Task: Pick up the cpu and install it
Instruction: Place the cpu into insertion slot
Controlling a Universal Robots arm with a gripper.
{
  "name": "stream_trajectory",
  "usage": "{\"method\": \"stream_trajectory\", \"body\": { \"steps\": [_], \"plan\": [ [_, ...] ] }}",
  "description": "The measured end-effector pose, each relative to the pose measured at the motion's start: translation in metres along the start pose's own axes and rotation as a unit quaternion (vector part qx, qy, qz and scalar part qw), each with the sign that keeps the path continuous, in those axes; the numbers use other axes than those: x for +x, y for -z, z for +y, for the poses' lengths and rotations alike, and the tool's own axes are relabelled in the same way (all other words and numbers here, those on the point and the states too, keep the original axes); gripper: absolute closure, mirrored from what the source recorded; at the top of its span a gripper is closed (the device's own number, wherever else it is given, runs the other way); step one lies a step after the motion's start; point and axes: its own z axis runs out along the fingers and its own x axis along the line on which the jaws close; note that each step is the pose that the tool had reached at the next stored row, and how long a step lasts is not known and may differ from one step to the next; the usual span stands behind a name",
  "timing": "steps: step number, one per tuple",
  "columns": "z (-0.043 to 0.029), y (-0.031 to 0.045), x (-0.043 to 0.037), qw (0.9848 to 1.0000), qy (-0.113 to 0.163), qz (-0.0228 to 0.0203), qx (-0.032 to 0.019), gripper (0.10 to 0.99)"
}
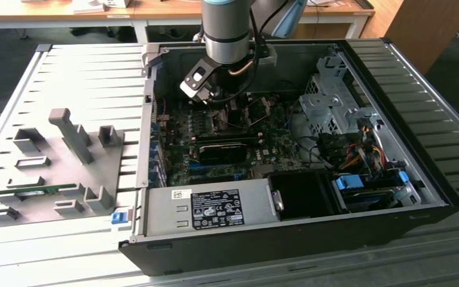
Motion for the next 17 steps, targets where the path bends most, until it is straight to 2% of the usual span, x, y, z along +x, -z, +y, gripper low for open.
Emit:
{"method": "stream_trajectory", "body": {
  "steps": [17],
  "plan": [
    [-0.0012, -0.0097, 0.0018, 1.0, 0.0, -0.0001, 0.0001, 0.545]
  ]
}}
